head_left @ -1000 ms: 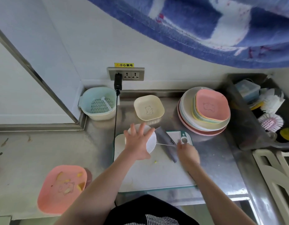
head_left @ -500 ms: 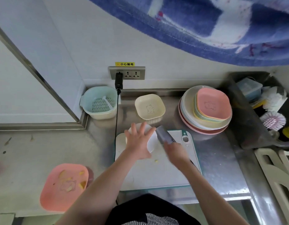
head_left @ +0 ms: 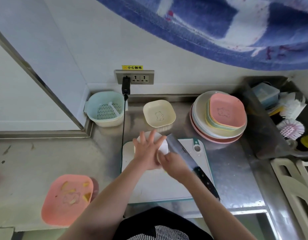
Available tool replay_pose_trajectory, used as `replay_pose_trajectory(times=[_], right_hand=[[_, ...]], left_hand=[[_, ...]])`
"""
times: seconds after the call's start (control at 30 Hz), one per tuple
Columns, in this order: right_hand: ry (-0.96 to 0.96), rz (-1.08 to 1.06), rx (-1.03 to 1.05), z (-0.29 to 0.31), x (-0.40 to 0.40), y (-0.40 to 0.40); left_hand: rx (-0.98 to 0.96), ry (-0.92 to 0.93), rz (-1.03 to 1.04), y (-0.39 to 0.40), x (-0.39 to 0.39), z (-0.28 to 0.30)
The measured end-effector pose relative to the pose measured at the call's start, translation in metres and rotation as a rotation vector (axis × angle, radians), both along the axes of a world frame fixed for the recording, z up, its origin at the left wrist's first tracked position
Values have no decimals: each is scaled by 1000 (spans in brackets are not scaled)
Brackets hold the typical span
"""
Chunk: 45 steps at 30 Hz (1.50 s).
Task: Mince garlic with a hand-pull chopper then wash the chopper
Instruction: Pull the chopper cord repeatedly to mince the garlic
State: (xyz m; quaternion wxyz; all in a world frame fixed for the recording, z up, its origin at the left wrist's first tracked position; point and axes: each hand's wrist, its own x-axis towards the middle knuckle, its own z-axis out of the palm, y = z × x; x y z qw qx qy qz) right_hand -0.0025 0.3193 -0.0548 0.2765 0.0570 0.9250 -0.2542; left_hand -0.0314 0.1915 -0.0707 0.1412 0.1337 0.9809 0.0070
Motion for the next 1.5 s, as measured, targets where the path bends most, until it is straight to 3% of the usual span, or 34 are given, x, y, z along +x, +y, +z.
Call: replay_pose_trajectory(times=[0.1,0.27,0.33,0.5,0.6,0.77,0.83,0.97,1.07,1.27,1.33,1.43,1.5], right_hand=[[94,61,66,-7,-3,-3],[-25,-403,362,-9,4,84],[19,-339,303,-5,-1,72],[33,70,-22,-1,-1,-11],[105,10,147,-12,-7,17],[11,-357,328,-13,3,79],[50,-303,256,-10,2,63],[16,-3,-35,-9,3,0],[83,-24,87,-13,-3,15],[-1,-356,323,-16,3,91],[57,-266,284,-17,0,68],[109,29,152,-19,0,3],[137,55,163,-20,2,-6]], left_hand=[[33,-16,25,-3,1,1],[64,-60,63,-5,0,4],[48,-60,52,-4,-1,4],[69,-45,51,-7,1,2],[35,-16,-19,-1,4,4],[58,-21,9,2,3,4],[38,-23,-11,2,3,5],[54,-10,11,1,4,3],[42,-18,6,1,4,3],[28,1,30,-3,2,5],[9,-6,10,-2,2,4],[30,-7,33,-1,2,3],[35,5,39,-3,4,2]])
